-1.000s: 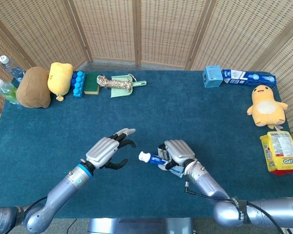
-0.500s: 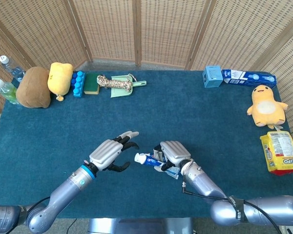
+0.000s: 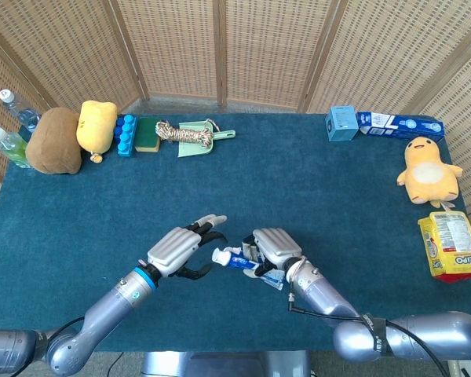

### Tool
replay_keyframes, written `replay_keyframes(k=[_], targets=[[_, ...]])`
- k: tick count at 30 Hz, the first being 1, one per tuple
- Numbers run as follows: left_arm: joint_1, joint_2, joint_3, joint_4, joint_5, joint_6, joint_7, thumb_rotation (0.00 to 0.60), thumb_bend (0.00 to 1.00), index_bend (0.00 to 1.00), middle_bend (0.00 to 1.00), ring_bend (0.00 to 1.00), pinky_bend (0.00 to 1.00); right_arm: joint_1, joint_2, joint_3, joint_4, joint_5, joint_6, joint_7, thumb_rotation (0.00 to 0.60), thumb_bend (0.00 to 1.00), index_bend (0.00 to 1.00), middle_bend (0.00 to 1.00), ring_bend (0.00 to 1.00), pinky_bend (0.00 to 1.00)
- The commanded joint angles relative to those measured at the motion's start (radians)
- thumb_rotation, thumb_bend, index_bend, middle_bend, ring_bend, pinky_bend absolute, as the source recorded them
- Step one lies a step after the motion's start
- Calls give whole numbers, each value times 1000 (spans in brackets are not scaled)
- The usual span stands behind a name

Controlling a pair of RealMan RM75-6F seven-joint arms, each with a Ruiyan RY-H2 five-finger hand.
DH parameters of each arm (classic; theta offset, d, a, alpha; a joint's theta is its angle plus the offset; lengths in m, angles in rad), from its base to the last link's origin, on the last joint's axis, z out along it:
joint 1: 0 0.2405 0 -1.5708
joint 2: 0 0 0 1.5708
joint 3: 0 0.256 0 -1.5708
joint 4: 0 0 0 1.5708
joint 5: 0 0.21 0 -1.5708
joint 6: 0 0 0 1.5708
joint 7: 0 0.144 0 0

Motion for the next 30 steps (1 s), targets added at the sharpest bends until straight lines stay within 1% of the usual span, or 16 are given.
replay_keyframes(k=[1, 9, 16, 30], targets=[[-4, -7, 0, 4, -2, 2, 1, 600, 382, 278, 23, 0, 246, 2, -2, 0, 0, 0, 0, 3, 600, 493, 815, 696, 657, 674], [-11, -24, 1, 9, -6, 17, 6, 600, 380, 386, 44, 0, 246, 10, -5, -1, 6, 6, -1, 9, 600, 494, 815, 696, 657, 674], [-16, -27, 4, 16, -18, 17, 7, 600, 380, 385, 49, 0, 247, 11, 3, -1, 4, 5, -6, 20, 600, 496, 816, 696, 657, 673], [-23, -27, 10, 22, -18, 18, 6, 600, 381, 366, 43, 0, 250, 1, 26, 9, 4, 4, -49, 86, 600, 506, 816, 696, 658, 673]])
